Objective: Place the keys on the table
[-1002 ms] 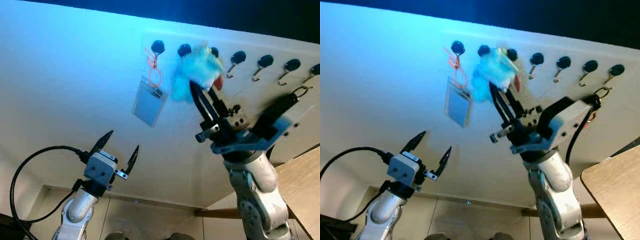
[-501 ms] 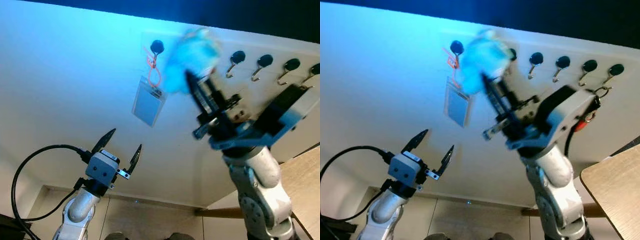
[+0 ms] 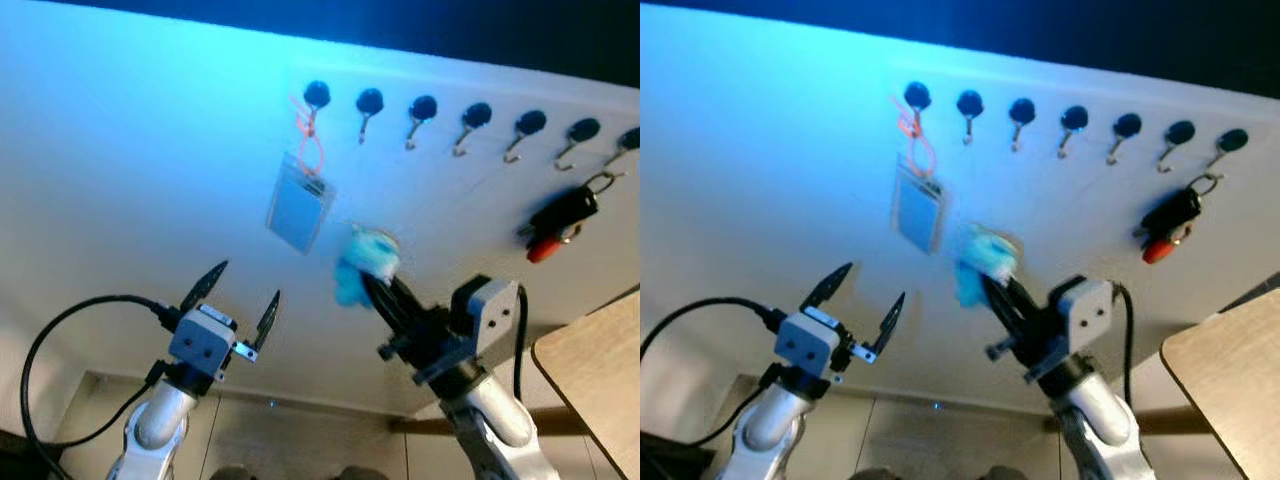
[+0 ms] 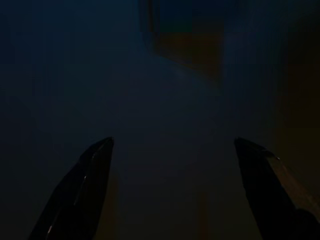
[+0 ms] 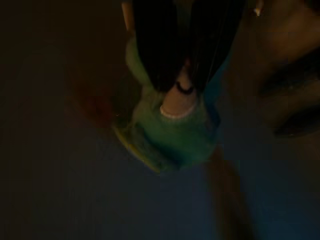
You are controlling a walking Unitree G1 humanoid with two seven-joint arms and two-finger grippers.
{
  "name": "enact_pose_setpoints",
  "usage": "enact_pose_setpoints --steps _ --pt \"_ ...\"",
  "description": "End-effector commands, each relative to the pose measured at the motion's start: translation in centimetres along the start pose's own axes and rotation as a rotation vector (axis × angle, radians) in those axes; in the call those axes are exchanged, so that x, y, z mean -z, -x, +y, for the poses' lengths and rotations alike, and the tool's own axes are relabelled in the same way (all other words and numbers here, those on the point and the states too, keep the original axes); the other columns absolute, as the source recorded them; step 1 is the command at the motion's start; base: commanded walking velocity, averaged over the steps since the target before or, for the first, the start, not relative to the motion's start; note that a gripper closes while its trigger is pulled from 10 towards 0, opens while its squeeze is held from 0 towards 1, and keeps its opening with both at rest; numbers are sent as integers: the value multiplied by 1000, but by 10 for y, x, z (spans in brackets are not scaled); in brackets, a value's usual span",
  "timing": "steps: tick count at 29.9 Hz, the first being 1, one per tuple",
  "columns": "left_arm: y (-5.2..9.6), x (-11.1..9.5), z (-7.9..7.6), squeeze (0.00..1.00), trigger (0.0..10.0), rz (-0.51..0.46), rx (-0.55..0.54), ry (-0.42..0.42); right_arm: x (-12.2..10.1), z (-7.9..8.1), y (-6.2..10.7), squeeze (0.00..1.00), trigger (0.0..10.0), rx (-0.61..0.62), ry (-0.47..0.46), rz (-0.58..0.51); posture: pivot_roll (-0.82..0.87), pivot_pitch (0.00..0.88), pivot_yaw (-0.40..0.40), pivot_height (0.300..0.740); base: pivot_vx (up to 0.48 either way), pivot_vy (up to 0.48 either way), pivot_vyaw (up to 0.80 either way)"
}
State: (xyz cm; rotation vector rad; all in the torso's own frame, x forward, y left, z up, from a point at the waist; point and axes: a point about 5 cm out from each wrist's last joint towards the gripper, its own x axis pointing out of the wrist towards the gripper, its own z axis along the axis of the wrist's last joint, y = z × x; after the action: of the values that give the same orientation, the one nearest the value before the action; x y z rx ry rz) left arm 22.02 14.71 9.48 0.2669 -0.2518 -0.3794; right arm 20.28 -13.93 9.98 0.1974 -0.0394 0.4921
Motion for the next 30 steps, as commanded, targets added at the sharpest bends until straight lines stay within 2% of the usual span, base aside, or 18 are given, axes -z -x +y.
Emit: enact_pose_setpoints --steps 1,3,4,5,6,7,8,9,10,12,14,16,17,18,19,22,26,30 --pt "4 17 -6 0 10000 102 -15 30 31 -11 15 0 0 39 -32 123 51 86 -70 740 0 0 0" --pt "5 31 -7 0 10000 186 -35 17 58 -19 24 0 0 65 -26 236 52 86 -69 740 0 0 0" --pt "7 45 -7 0 10000 270 -47 6 74 -23 28 0 0 83 -41 297 57 82 -68 740 0 0 0" --pt "7 45 -7 0 10000 270 -47 6 74 -23 28 0 0 83 -41 297 57 82 -68 740 0 0 0" --pt "10 59 -7 0 10000 356 -56 -4 87 -27 31 0 0 110 -56 352 56 80 -68 740 0 0 0" --pt "10 59 -7 0 10000 356 -56 -4 87 -27 31 0 0 110 -56 352 56 80 -68 740 0 0 0" --pt "16 79 -5 0 10000 482 -81 -6 101 -31 33 0 0 142 -100 418 59 75 -73 740 0 0 0" --pt "27 102 -4 0 10000 652 -111 21 118 -35 37 0 10000 188 -119 515 62 68 -78 740 0 0 0" --pt "27 102 -4 0 10000 652 -111 21 118 -35 37 0 10000 188 -119 515 62 68 -78 740 0 0 0" --pt "52 130 -4 0 10000 870 -179 108 141 -40 46 0 10000 283 -159 649 63 58 -83 740 0 0 0" --pt "52 130 -4 0 10000 870 -179 108 141 -40 46 0 10000 283 -159 649 63 58 -83 740 0 0 0" --pt "74 143 -4 0 10000 964 -306 262 153 -45 55 0 10000 342 -141 719 70 53 -94 740 0 0 0" --pt "74 143 -4 0 10000 964 -306 262 153 -45 55 0 10000 342 -141 719 70 53 -94 740 0 0 0" --pt "86 148 -3 0 10000 993 -356 318 156 -50 59 0 10000 388 -144 738 73 53 -98 740 0 0 0" --pt "86 148 -3 0 10000 993 -356 318 156 -50 59 0 10000 388 -144 738 73 53 -98 740 0 0 0" --pt "112 156 0 0 10000 1054 -437 366 160 -62 64 0 10000 479 -134 770 69 35 -102 740 0 0 0" --pt "116 158 -2 0 10000 1081 -424 361 161 -64 66 0 10000 491 -111 786 67 42 -106 740 0 0 0" --pt "109 159 -10 0 10000 1089 -359 348 163 -64 65 0 10000 495 -102 797 70 47 -115 740 0 0 0"
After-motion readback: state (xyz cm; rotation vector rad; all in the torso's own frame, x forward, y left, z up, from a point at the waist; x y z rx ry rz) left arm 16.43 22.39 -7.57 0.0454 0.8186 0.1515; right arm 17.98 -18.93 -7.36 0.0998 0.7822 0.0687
